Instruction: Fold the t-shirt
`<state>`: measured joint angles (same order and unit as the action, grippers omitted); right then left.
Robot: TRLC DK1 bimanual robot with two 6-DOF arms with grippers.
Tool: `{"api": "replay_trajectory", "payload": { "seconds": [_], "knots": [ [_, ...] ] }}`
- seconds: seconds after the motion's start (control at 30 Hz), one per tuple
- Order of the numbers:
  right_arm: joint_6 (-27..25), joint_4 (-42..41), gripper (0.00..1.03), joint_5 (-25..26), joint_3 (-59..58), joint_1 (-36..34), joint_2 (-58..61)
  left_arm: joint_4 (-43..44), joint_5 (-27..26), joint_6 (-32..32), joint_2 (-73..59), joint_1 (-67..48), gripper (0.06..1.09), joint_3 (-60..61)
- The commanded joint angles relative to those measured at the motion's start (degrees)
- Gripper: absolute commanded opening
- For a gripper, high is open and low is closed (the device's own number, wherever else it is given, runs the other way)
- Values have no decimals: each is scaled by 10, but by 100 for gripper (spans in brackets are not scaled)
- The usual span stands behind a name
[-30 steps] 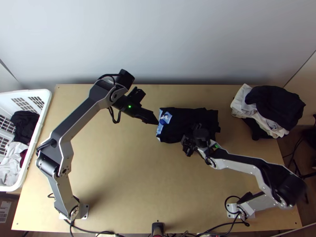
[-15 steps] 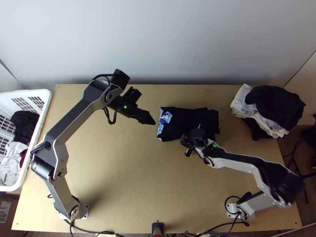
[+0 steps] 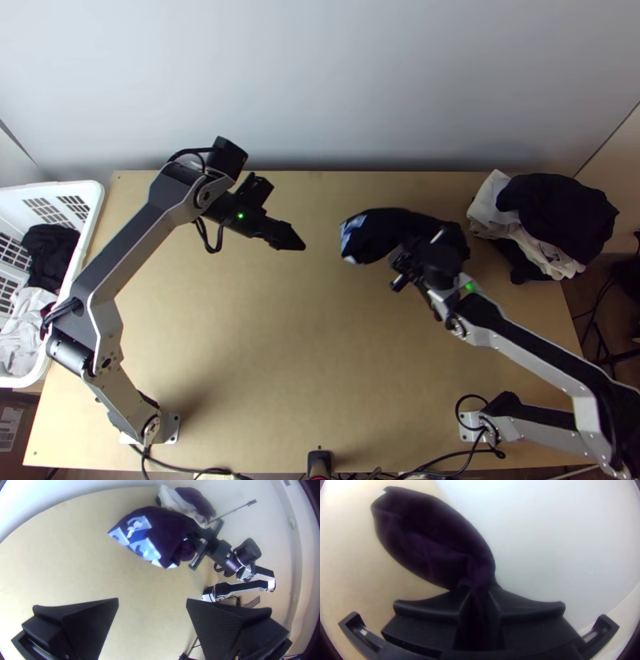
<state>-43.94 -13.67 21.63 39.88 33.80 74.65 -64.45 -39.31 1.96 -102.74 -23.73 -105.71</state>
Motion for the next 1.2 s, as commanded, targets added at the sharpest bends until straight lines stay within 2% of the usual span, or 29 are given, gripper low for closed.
{"api": "replay_trajectory", "payload": {
  "seconds": [0.0, 0.17, 0.33, 0.53, 0.9, 1.07, 1.17],
  "knots": [
    [-9, 53, 3, 3, 53, -50, -72, 0, 20, -4, 45, 24, 104, 24],
    [-19, 78, 3, 0, 106, -95, -101, 2, 49, -4, 90, 47, 104, 52],
    [-19, 106, 3, -33, 173, -177, -119, 5, 62, -4, 141, 77, 104, 103],
    [-18, 134, 3, -100, 247, -296, -129, 12, 67, -3, 196, 107, 104, 172],
    [-2, 144, 3, -263, 356, -548, -90, 51, 78, -13, 306, 158, 104, 312],
    [10, 143, 3, -316, 388, -636, -51, 57, 78, -16, 332, 172, 104, 353],
    [11, 138, 3, -332, 390, -664, -28, 58, 77, -15, 339, 179, 104, 366]
  ]
}}
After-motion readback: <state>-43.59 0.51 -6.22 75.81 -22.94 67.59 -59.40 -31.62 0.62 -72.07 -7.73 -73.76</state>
